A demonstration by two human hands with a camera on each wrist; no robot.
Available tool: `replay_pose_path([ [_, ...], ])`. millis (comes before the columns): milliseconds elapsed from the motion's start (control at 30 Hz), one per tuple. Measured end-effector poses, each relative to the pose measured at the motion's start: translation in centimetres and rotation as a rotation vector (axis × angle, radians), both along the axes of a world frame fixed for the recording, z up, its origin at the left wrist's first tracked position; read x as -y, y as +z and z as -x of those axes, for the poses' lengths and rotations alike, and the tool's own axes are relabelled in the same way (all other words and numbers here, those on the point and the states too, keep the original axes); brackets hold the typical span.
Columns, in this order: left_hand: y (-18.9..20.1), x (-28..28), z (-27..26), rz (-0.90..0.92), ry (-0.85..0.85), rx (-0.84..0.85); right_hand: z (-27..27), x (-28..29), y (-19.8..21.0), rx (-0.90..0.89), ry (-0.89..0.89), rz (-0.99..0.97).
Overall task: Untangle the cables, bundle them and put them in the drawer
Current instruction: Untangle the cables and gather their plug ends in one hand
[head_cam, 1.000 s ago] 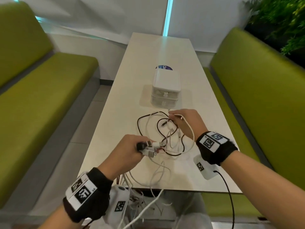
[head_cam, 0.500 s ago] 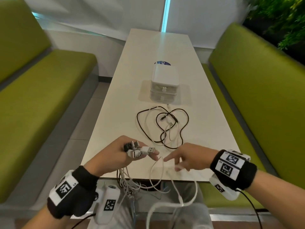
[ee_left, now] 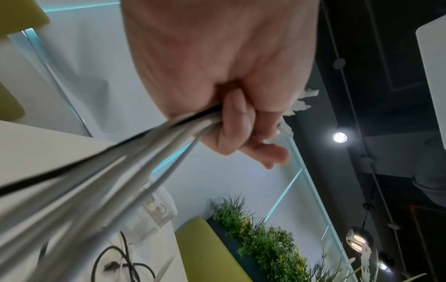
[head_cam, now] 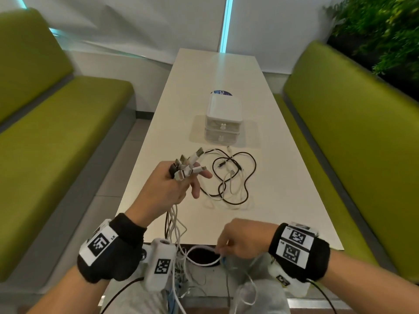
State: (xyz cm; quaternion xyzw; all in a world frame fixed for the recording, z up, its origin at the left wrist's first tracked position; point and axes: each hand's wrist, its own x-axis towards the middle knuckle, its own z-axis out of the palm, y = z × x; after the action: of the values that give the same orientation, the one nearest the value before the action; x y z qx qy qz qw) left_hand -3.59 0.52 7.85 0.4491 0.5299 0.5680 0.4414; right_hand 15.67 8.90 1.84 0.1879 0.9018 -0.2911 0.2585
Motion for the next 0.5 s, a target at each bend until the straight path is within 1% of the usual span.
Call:
replay_pose_path([
  [67, 0.5, -0.1, 0.3, -0.015, 0.011, 0.000, 0.2, 0.5, -0.5, 0.105, 0.006, 0.111],
  [100, 0.7, -0.2, 0.5, -0.014, 0.010, -0.010, 0.4, 0.5, -0.6, 0.128, 0.006, 0.130],
  [133, 0.7, -0.2, 0.6, -0.013, 0.008, -0.019, 0.5, 0.2, -0.7, 0.111, 0.003, 0.113],
  [200, 0.5, -0.3, 0.6, -0.008, 0.014, -0.018, 0.7, -0.9, -0.4, 0.010, -0.036, -0.006],
  [267, 0.1, -0.4, 0.5, -0.003, 0.032, -0.029, 1.0, -2.5, 0.3, -0.115, -0.132, -0.119],
  [400, -0.9, -0.7, -0.1, 0.007, 0.057, -0.054, 1.5, -5.5, 1.8, -0.362, -0.428, -0.354],
  [467, -1.3, -1.0, -0.4, 0.002, 0.080, -0.025, 1.7, -7.2, 1.8, -0.424, -0.583, -0.456],
  [500, -1.4, -1.1, -0.5, 0.001, 0.100, -0.019, 1.8, -8.1, 1.5, -0.425, -0.643, -0.479],
])
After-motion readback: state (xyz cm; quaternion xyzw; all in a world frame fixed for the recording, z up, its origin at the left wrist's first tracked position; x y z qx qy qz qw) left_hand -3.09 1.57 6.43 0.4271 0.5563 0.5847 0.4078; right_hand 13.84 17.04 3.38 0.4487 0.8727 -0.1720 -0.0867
